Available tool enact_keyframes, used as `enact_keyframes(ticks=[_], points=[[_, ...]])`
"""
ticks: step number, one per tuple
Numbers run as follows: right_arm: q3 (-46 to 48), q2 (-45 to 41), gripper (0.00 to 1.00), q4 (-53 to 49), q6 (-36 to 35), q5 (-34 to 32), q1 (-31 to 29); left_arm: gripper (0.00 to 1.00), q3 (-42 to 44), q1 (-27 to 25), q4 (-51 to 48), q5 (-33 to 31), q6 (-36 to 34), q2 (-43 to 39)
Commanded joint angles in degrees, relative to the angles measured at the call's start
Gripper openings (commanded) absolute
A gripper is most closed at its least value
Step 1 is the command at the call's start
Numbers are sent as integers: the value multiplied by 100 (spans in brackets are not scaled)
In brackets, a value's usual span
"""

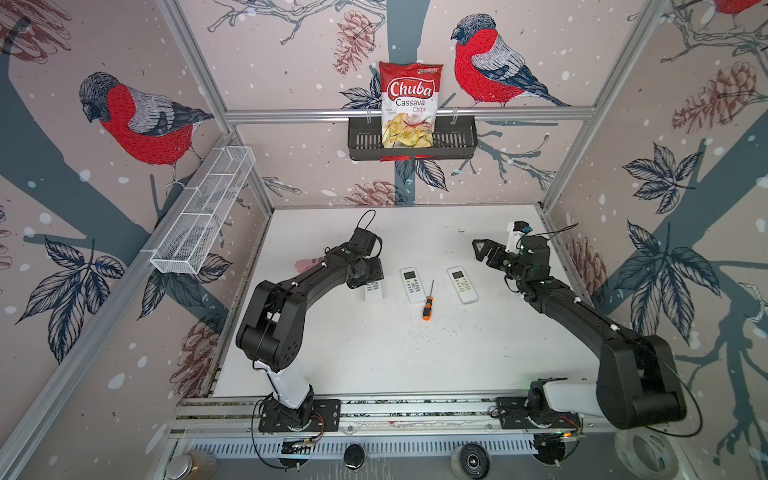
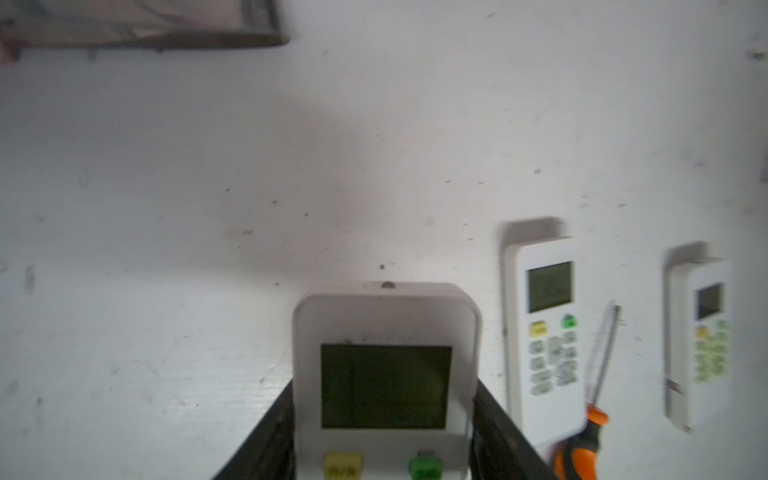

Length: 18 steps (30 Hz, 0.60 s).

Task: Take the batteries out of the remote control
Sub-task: 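Lift the remote with the left gripper while the right gripper approaches it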

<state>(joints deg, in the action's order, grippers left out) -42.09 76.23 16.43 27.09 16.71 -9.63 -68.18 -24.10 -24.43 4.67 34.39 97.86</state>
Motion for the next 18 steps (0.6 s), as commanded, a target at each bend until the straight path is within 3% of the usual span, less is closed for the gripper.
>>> enact_keyframes(ticks=[1,5,9,13,18], points=[[16,4,99,825,136,1318,146,49,-50,169,960,1090,-220,-191],[-74,161,99,1546,414,2510,207,48,-201,417,1737,2080,-192,-68],[-253,356,100,1935,613,3168,198,48,-654,464,2008,2759,-328,256],[-355,594,99,2424,925,3609,166,48,-969,542,2495,3535,-241,536],[-786,867,99,2333,801,3884,-15,48,-1192,604,3405,4465,103,793]])
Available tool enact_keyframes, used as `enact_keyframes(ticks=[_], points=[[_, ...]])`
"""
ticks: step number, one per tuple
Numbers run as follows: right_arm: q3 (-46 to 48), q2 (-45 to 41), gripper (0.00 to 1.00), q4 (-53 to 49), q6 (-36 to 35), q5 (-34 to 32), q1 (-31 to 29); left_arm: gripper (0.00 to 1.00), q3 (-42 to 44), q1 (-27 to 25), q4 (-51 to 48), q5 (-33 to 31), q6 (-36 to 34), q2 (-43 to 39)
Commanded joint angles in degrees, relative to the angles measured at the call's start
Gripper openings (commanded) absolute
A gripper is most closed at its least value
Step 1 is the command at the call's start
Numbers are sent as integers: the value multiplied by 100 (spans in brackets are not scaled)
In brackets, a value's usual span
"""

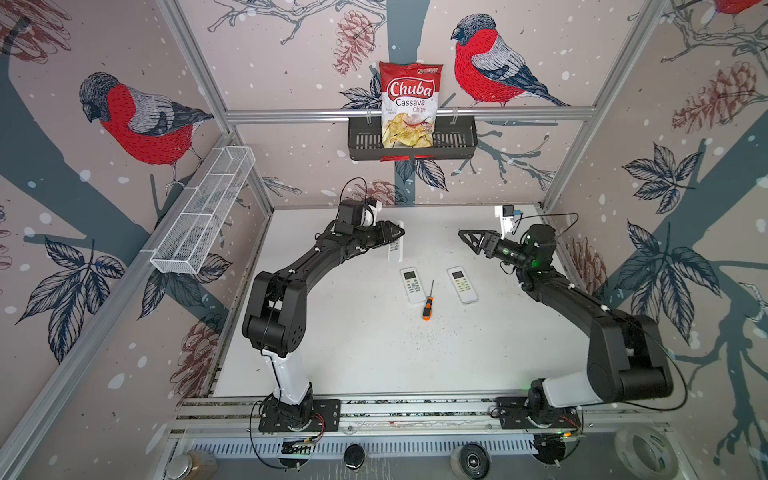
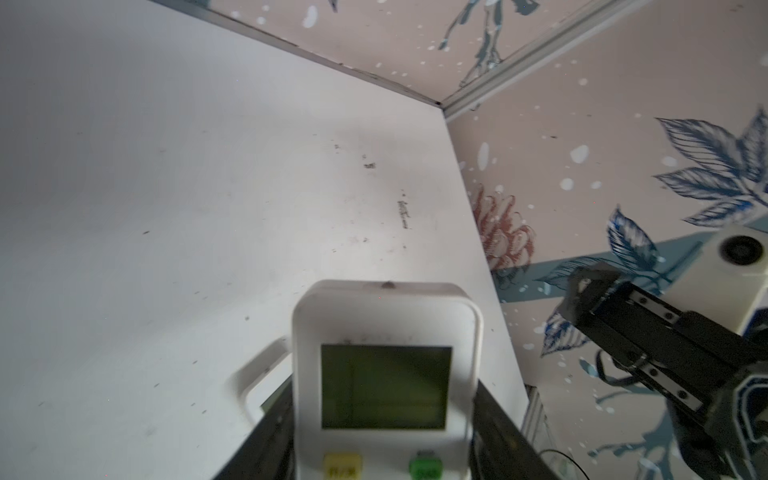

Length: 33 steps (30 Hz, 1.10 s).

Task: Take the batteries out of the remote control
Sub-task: 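Lift the remote with the left gripper while the right gripper approaches it, then grasp the remote's top end with the right gripper beside the left gripper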

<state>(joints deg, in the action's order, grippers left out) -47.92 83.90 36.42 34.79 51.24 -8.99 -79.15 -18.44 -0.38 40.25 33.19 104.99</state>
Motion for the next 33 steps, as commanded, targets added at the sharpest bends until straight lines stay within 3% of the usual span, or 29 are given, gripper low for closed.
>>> enact_keyframes(ticks=[1,15,25,33], points=[[-288,168,99,322,13,474,-121,48,-96,49,1257,1061,351,114],[-1584,1273,99,-204,-372,964,-550,50,-561,42,4745,2573,2759,1112],[-2526,1930,99,-673,-472,1097,-690,49,-1157,39,6940,2962,4630,1894],[-2979,2297,99,-801,-440,1072,-842,47,-1349,28,7101,3007,4797,2104]])
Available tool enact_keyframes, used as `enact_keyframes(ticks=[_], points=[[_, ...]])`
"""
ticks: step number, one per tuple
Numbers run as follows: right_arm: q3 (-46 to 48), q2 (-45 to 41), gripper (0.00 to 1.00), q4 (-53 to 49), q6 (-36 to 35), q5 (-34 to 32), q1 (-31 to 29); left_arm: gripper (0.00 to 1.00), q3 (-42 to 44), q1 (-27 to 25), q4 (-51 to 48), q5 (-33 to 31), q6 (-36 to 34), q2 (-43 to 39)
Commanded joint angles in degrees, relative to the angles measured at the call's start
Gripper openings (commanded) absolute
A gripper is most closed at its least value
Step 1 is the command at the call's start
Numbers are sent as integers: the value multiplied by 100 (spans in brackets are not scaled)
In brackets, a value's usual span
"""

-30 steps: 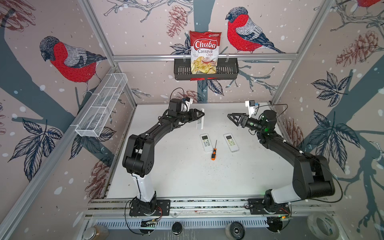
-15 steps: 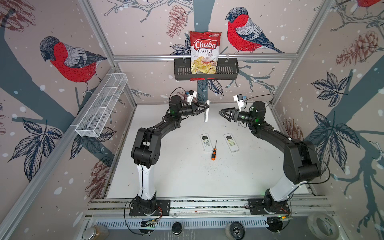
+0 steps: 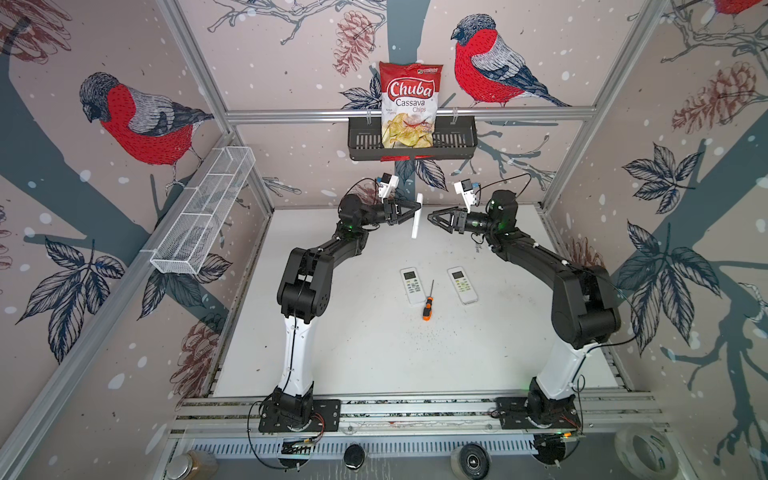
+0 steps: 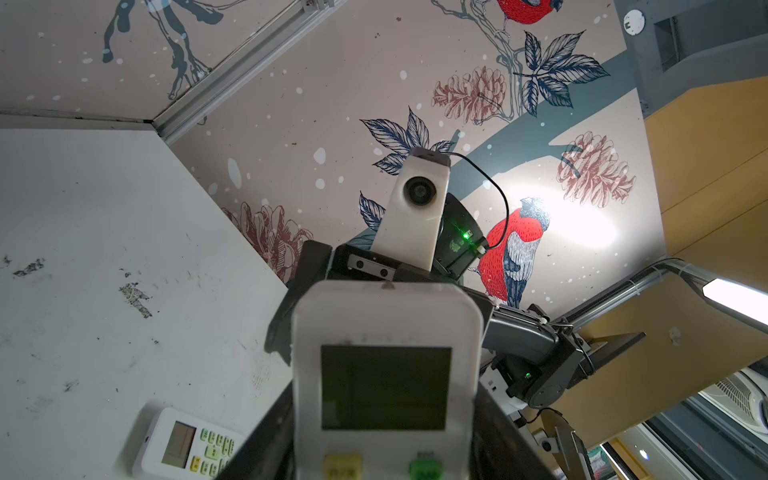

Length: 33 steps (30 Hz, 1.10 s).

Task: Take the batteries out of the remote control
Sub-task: 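Grasp the remote's top end with the right gripper beside the left gripper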

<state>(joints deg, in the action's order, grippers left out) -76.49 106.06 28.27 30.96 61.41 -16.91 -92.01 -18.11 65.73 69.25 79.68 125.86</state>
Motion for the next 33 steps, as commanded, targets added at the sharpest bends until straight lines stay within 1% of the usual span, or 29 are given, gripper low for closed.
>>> enact_keyframes(ticks=[1,5,9,13,23,27,33], points=[[-182,135,100,19,-34,54,-59,47,-67,-8,463,108,127,13],[-370,265,99,-33,25,90,-118,47,-29,-23,308,114,-25,12],[-435,308,96,-66,17,117,-163,48,-22,-51,-81,100,-377,-1],[-557,395,92,-42,92,130,-208,47,-41,-60,-402,30,-641,-13],[-528,394,83,7,181,187,-284,47,-154,-59,-439,-19,-647,68],[-443,389,82,168,288,205,-278,47,-177,-61,-452,-44,-638,78],[-384,432,75,485,551,291,-269,47,-152,-61,-438,-49,-629,33]])
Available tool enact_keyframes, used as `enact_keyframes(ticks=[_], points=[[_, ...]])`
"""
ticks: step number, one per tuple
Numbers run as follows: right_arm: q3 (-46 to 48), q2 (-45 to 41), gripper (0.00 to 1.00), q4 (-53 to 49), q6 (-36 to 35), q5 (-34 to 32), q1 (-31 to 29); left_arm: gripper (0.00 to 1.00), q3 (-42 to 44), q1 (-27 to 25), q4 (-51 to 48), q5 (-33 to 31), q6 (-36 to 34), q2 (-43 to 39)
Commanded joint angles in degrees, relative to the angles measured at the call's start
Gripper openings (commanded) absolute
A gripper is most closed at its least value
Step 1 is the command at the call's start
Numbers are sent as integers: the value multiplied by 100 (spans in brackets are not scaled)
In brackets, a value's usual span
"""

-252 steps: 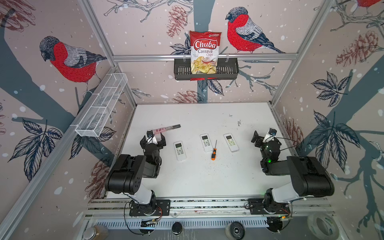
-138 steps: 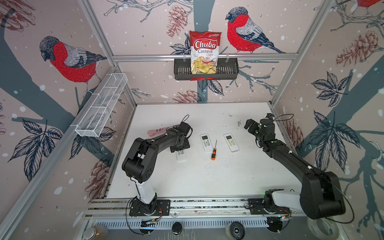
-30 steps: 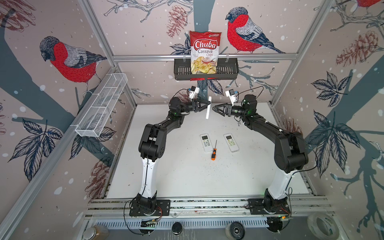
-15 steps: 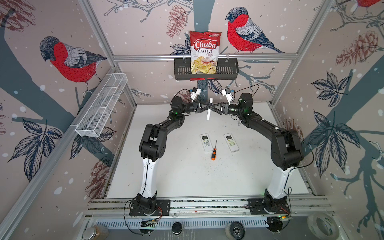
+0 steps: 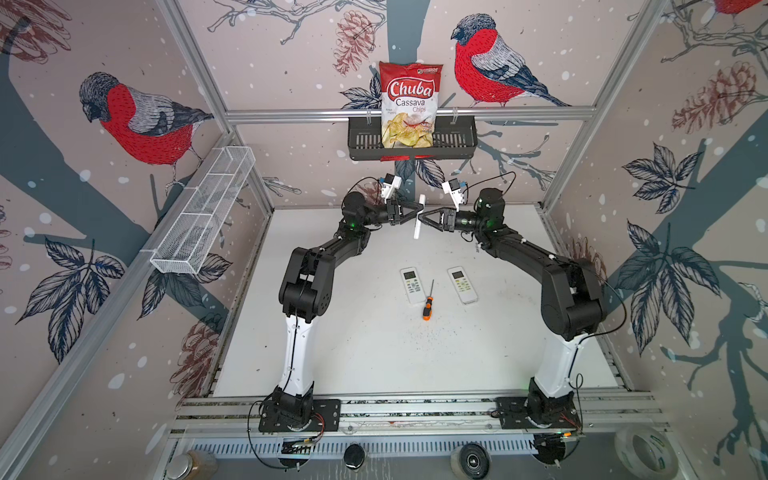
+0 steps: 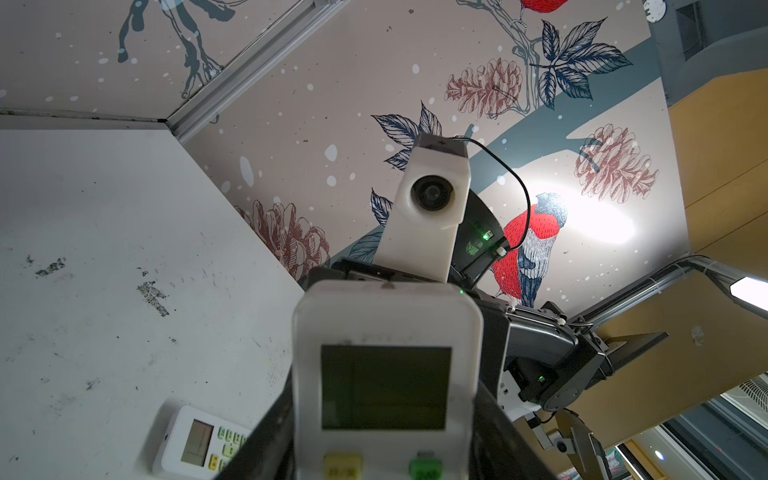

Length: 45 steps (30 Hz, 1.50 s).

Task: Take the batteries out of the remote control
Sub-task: 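Grasp the remote's top end with the right gripper beside the left gripper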

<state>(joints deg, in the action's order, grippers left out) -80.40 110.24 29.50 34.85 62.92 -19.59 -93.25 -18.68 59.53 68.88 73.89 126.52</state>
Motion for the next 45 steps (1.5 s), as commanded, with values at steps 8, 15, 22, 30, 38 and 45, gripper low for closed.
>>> enact_keyframes(ticks=[8,15,22,30,38,45], points=[[7,77,68,704,449,220,-1,47,83,-6,150,-13,-89,-113],[-32,151,68,873,584,278,-27,47,69,-22,21,3,-190,-104],[-111,246,66,855,591,313,-55,47,44,-29,16,6,-208,-50],[-156,323,53,988,719,339,-80,47,85,-29,59,1,-199,-44],[-109,323,60,1225,874,388,-82,47,62,-34,6,-16,-217,-48],[-99,306,68,1215,839,436,-97,46,75,-48,-2,-41,-217,-32]])
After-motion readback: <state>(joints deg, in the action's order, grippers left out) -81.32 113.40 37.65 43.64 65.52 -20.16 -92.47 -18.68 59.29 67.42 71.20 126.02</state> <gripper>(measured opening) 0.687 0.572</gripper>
